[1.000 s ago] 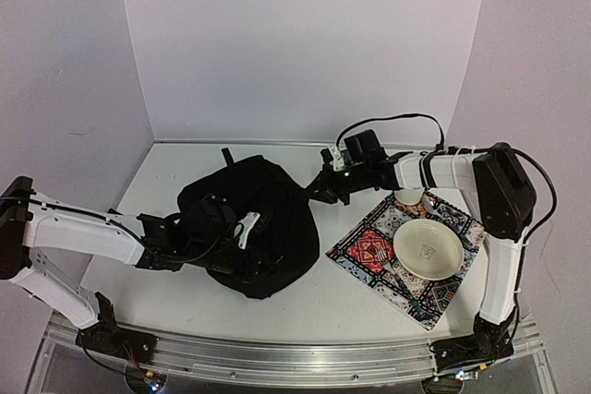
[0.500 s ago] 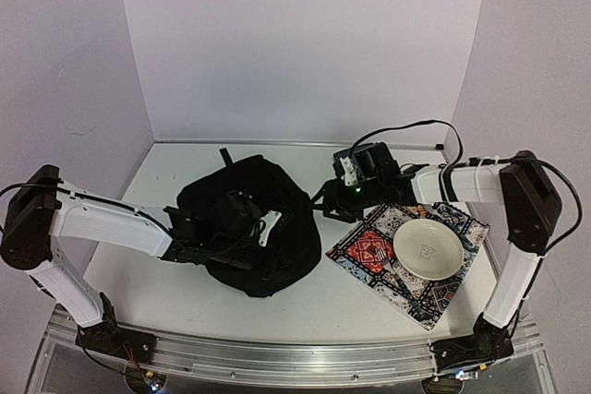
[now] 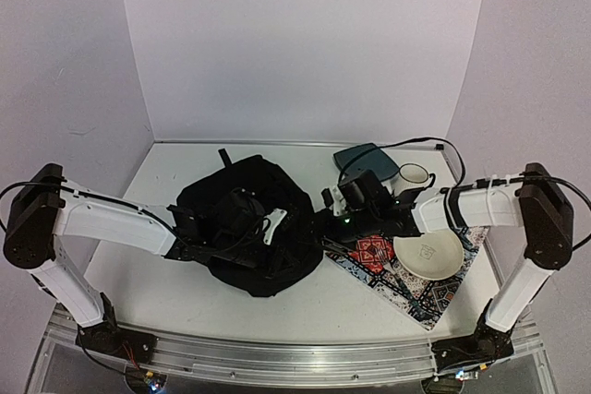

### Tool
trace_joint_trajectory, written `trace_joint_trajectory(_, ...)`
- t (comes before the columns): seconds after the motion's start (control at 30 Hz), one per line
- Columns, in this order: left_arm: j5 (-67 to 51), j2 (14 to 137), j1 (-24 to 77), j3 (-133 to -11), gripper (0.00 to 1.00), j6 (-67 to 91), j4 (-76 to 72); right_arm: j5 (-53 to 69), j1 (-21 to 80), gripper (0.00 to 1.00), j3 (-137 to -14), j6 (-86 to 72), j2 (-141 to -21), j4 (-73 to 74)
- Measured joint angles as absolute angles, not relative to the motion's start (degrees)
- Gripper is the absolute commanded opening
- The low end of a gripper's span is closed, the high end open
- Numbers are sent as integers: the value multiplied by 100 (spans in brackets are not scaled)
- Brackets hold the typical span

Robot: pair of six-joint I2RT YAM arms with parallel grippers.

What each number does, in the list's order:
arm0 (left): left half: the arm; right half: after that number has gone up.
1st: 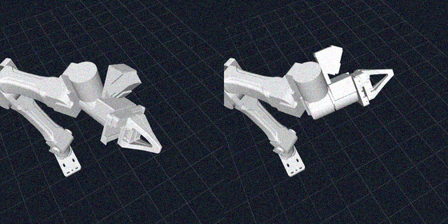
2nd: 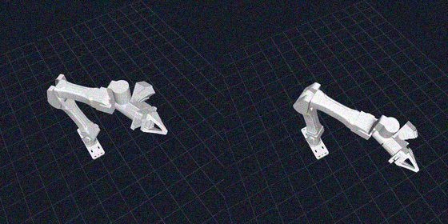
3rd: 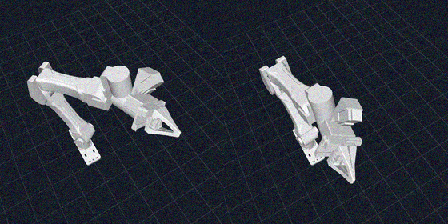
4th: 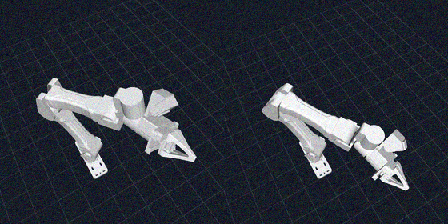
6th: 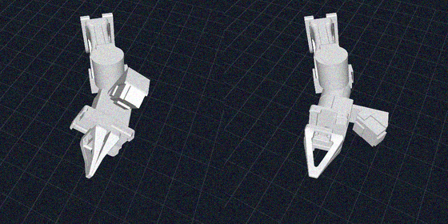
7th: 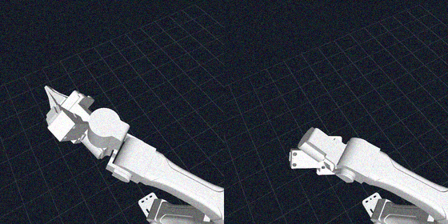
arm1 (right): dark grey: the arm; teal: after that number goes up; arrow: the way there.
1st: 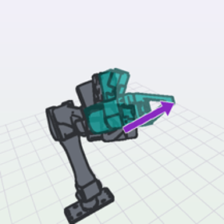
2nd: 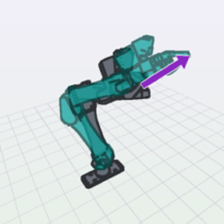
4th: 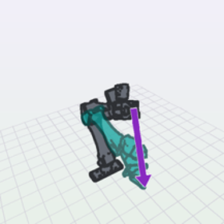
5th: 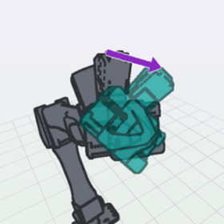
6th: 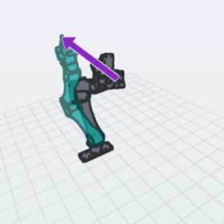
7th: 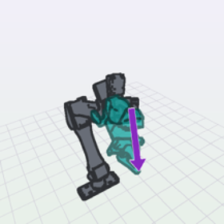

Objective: Pack the student bag
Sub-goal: Zip the largest pocket of the bag in the student bag.

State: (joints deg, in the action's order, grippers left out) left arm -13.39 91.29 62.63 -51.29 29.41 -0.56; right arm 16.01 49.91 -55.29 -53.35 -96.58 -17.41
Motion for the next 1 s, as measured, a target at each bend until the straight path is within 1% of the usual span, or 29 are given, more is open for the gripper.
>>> trace_joint_trajectory(0.07, -1339, 9127, 6263, -5129, 0, 2921, -56, 1547, 4993, 39, -5494, -5406, -9695, -1752)
trace_joint_trajectory(0.1, -1339, 9126, 6263, -5129, 0, 2897, -56, 1535, 4993, 36, -5481, -5427, -9711, -1755)
trace_joint_trajectory(0.17, -1338, 9124, 6263, -5129, 0, 2874, -58, 1526, 5000, 25, -5473, -5475, -9751, -1758)
trace_joint_trajectory(0.23, -1338, 9119, 6263, -5128, 0, 2861, -57, 1523, 5013, 11, -5472, -5469, -9773, -1756)
trace_joint_trajectory(0.3, -1336, 9094, 6263, -5122, 0, 2848, -56, 1515, 5019, 0, -5474, -5458, -9776, -1758)
trace_joint_trajectory(0.5, -1298, 8869, 6263, -4973, 0, 2800, -35, 1442, 4960, 0, -5814, -5093, -9864, -1391)
trace_joint_trajectory(0.63, -1108, 8556, 6254, -4784, 0, 2726, 56, 1500, 4649, 0, -6283, -4675, -9953, -990)
trace_joint_trajectory(0.77, -1009, 8328, 6241, -4541, 0, 2732, 51, 1610, 4128, 0, -6892, -4266, -10223, -641)
trace_joint_trajectory(0.9, -920, 8320, 6242, -4424, 0, 2763, 45, 1761, 3710, 0, -7864, -3914, -10902, -300)
trace_joint_trajectory(0.93, -920, 8325, 6246, -4423, 0, 2776, 44, 1777, 3668, 2, -8087, -3855, -11076, -245)
trace_joint_trajectory(0.97, -911, 8334, 6254, -4423, 0, 2792, 36, 1800, 3624, 5, -8359, -3801, -11279, -189)
trace_joint_trajectory(1.0, -887, 8350, 6257, -4424, 0, 2804, 12, 1850, 3593, 11, -8577, -3758, -11452, -144)
